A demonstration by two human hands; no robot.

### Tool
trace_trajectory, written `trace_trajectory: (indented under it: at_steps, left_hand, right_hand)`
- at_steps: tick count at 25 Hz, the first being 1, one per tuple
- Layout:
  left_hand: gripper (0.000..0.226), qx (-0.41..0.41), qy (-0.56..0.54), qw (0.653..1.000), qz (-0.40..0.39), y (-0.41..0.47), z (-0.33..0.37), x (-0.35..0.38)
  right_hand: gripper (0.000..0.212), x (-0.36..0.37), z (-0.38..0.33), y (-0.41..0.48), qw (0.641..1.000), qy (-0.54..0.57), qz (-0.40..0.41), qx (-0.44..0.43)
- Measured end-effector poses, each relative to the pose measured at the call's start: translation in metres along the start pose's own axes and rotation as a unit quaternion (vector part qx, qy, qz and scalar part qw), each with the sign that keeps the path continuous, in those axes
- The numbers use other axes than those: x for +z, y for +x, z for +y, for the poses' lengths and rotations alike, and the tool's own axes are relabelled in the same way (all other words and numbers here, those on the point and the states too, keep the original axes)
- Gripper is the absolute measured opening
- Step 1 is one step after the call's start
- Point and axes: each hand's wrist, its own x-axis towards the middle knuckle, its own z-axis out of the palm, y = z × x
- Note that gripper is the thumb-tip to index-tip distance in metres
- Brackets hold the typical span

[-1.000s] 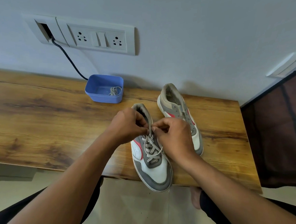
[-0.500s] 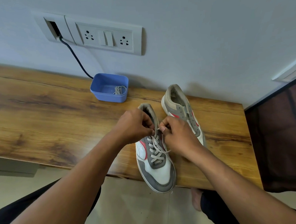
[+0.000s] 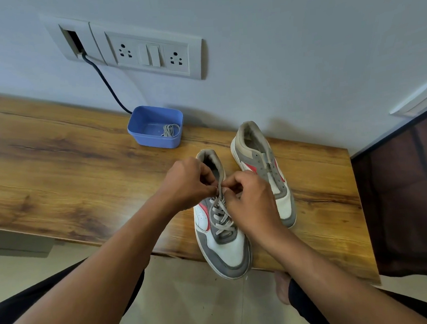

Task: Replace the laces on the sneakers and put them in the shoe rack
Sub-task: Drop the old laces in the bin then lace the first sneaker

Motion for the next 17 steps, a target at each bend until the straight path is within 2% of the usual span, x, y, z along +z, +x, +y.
trace_trajectory:
  at_steps: [3, 9, 14, 17]
  left_hand:
    - [0.008, -0.008, -0.011, 1.000, -0.005, 0.003, 0.001, 0.000]
    - [0.014, -0.014, -0.065, 0.998, 0.006, 0.001, -0.002, 0.010]
    - [0.012, -0.026, -0.082, 0.996, 0.009, -0.001, 0.003, 0.008]
    - [0.011, -0.033, -0.088, 0.996, 0.002, -0.001, 0.004, 0.006]
  right_hand:
    - [0.011, -0.020, -0.003, 0.014, 0.996, 0.034, -0.066, 0.050]
    - [0.010, -0.019, 0.005, 0.037, 0.992, 0.035, -0.089, 0.078]
    - [0.002, -0.021, 0.007, 0.040, 0.996, 0.018, -0.089, 0.019]
    - [0.006, -0.022, 0.010, 0.040, 0.995, 0.022, -0.094, 0.015]
